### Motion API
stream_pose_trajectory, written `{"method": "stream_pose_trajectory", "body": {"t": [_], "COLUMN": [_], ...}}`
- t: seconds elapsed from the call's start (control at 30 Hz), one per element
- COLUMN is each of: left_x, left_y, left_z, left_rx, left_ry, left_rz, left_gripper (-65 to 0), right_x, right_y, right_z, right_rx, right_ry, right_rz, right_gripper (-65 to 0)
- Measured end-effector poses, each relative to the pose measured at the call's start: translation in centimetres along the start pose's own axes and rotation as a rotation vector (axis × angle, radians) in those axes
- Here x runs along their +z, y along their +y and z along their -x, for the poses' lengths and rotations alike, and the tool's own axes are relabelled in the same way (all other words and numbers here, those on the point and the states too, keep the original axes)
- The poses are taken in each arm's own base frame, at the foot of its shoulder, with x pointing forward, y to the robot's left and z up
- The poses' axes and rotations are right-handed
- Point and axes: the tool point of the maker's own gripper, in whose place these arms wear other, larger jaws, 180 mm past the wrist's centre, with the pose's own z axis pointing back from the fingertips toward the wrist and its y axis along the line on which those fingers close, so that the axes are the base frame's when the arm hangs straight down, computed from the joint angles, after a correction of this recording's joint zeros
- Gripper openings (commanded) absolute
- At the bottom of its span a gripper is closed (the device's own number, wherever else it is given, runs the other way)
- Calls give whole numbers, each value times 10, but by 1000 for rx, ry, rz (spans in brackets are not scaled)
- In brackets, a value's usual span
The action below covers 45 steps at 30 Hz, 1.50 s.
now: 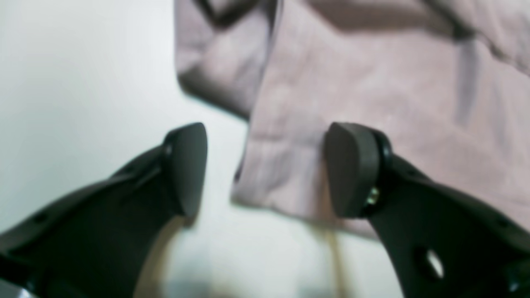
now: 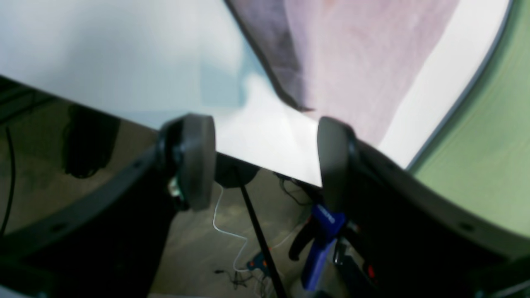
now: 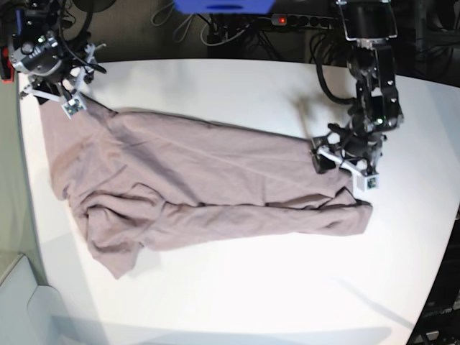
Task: Layout the t-shirt on the table in an organized manner, then fold the t-shirt properly
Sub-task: 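Move the left gripper to the shirt's hem corner and grasp it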
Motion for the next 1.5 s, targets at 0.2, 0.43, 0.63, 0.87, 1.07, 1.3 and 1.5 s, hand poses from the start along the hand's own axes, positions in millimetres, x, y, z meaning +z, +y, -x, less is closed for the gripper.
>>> {"method": "stream_pose_trajectory", "body": {"t": [0.2, 0.43, 0.63, 0.87, 1.07, 1.3, 1.5], "left_x": [-7, 10, 35, 36, -10, -62, -63], "left_y": [5, -1, -13, -52, -56, -63, -68], "left_z": [1, 15, 3, -64, -85, -65, -72], "left_rx": [22, 12, -51, 46, 186, 252, 250], "left_ry": [1, 26, 39, -29, 59, 214, 213], "left_rz": [-4, 11, 14, 137, 145, 132, 146], "left_gripper": [-527, -646, -650, -650, -650, -635, -505], "right_x": [0, 0, 0, 0, 0, 0, 0], "right_y": [1, 1, 1, 0, 1, 0, 0], "right_z": [2, 3, 4, 2, 2, 2, 2], "right_rx": [1, 0, 0, 1, 4, 3, 5], "right_ry": [3, 5, 9, 5, 3, 5, 5], "right_rz": [-1, -3, -4, -1, -5, -1, -1], "right_gripper": [-261, -261, -261, -261, -261, -261, -260]}}
